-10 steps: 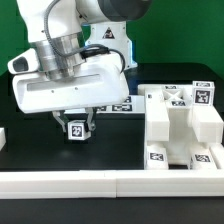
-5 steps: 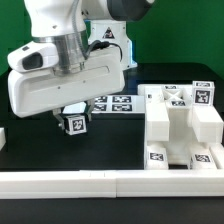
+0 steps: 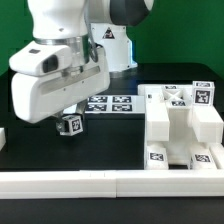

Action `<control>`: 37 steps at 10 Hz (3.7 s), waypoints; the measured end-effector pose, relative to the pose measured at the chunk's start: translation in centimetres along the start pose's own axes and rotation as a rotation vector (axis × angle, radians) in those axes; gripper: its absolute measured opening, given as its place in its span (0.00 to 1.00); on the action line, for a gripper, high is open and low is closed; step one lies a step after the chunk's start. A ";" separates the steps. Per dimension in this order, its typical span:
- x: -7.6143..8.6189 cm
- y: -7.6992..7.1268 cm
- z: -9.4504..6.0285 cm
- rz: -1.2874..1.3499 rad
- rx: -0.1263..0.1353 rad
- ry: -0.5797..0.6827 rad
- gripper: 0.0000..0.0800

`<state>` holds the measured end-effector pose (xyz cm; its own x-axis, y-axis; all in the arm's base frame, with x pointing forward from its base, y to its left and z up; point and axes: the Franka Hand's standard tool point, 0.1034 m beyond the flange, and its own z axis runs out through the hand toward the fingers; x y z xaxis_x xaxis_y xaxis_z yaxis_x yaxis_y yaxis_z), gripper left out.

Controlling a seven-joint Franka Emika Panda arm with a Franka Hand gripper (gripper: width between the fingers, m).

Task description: Assemble chair

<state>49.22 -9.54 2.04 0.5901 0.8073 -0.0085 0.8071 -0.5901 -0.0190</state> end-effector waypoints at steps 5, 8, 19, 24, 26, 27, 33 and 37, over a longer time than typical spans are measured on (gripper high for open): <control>-2.4 -1.0 0.8 -0.406 -0.008 -0.061 0.35; -2.4 -1.5 1.0 -0.442 -0.016 -0.090 0.35; -0.2 -1.3 -0.3 0.210 0.002 -0.124 0.81; 0.2 -0.1 -0.8 0.582 -0.003 -0.143 0.81; 0.1 0.2 -0.5 0.942 0.048 -0.178 0.81; -0.1 0.3 -0.4 1.076 0.088 -0.194 0.81; -0.3 0.0 -1.4 1.070 0.206 -0.340 0.81; -0.6 1.1 -1.1 1.059 0.392 -0.600 0.81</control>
Offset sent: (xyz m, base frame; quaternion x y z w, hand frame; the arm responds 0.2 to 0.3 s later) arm 0.0000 0.0000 0.0000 0.0000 0.0000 -0.1296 0.9916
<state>49.79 -10.63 3.13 0.7537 -0.1188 -0.6464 -0.1701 -0.9853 -0.0172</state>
